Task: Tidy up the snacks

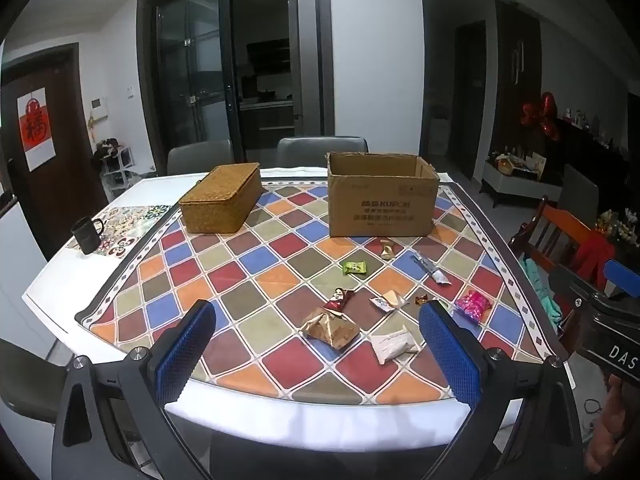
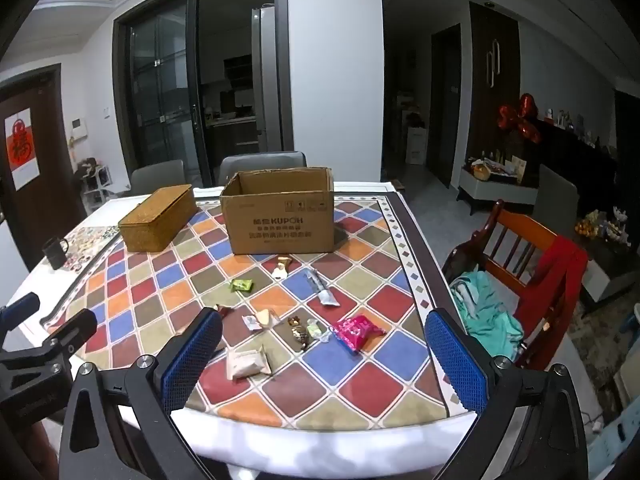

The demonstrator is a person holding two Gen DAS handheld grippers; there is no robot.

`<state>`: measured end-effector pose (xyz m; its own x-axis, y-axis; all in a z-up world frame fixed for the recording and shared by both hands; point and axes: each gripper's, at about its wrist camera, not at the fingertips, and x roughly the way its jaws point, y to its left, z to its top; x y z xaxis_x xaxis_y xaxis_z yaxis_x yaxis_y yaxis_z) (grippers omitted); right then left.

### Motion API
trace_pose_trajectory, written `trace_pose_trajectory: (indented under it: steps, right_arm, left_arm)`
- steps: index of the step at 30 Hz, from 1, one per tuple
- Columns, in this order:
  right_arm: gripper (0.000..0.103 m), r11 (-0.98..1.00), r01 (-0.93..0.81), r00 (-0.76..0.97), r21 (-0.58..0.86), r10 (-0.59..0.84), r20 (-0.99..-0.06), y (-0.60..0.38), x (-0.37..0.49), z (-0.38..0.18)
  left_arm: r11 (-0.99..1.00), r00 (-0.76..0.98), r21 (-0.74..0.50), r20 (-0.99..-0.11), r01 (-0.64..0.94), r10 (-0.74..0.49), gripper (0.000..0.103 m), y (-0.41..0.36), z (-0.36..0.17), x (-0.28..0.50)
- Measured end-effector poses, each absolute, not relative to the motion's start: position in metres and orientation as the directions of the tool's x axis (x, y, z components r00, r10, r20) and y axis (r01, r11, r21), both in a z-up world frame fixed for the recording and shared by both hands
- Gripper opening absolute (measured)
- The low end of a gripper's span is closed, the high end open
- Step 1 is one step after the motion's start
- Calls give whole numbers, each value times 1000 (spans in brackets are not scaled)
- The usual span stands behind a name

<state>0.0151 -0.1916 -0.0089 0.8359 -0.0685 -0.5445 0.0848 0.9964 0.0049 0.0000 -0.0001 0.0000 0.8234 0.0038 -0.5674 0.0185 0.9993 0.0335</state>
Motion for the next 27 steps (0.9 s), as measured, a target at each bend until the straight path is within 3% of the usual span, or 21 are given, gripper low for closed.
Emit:
trace_pose_trajectory:
  steps: [27]
  right_arm:
    - [103, 996, 85, 833, 6, -67, -550, -194, 13, -8]
  left_arm:
    - [999, 817, 29, -577, 36, -13, 103, -3, -2, -3]
